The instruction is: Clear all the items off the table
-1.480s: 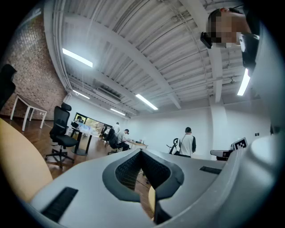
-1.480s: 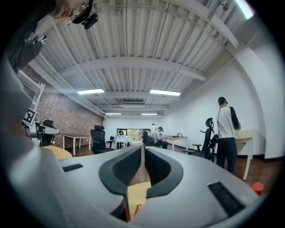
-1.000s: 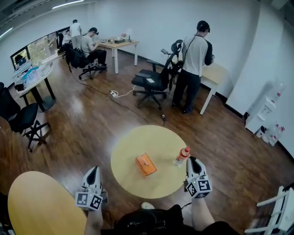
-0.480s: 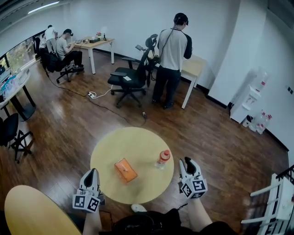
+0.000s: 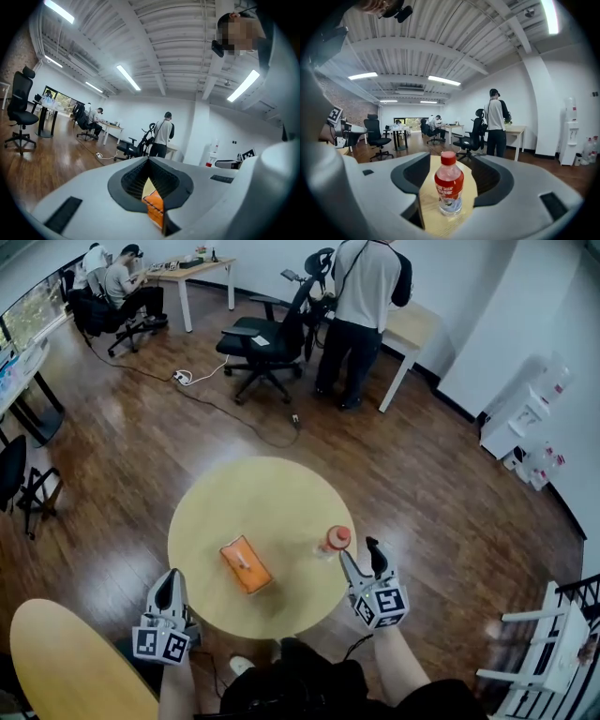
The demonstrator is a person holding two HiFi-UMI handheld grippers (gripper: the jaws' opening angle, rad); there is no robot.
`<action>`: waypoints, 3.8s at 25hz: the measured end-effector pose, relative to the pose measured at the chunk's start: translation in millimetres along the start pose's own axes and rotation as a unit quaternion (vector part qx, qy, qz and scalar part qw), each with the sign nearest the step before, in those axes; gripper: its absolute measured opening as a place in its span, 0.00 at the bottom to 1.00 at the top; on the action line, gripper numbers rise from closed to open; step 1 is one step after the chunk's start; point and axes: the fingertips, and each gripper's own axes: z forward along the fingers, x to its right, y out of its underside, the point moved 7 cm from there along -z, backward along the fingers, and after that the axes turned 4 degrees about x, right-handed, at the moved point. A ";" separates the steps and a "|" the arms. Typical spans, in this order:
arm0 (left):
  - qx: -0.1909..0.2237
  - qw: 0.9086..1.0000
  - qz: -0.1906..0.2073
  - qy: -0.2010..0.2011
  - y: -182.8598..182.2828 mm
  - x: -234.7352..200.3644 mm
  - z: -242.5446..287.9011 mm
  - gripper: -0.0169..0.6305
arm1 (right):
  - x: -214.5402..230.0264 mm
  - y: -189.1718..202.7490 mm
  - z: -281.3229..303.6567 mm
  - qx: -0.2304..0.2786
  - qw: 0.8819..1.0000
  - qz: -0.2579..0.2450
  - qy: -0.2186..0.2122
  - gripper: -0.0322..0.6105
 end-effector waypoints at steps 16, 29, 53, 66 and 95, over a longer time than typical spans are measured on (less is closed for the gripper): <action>-0.081 0.995 -0.049 -0.024 34.8 0.8 17.3 0.01 | -10.2 64.0 76.0 -0.078 0.996 0.032 0.023 0.57; -0.003 0.998 -0.013 -0.064 -10.2 7.6 1.6 0.01 | -1.9 26.9 90.9 -0.060 0.998 -0.006 -0.031 0.54; 0.209 0.860 0.085 -0.458 -107.3 -21.8 -457.3 0.01 | -473.0 -76.3 100.4 0.074 0.870 -0.090 -0.480 0.53; 0.262 0.685 0.119 -0.669 -98.0 80.3 -705.9 0.01 | -758.8 -31.0 -74.9 0.050 0.706 -0.102 -0.699 0.53; 0.279 0.369 -0.011 -0.886 33.9 228.5 -701.5 0.01 | -922.7 129.2 -298.9 -0.083 0.373 -0.234 -0.894 0.54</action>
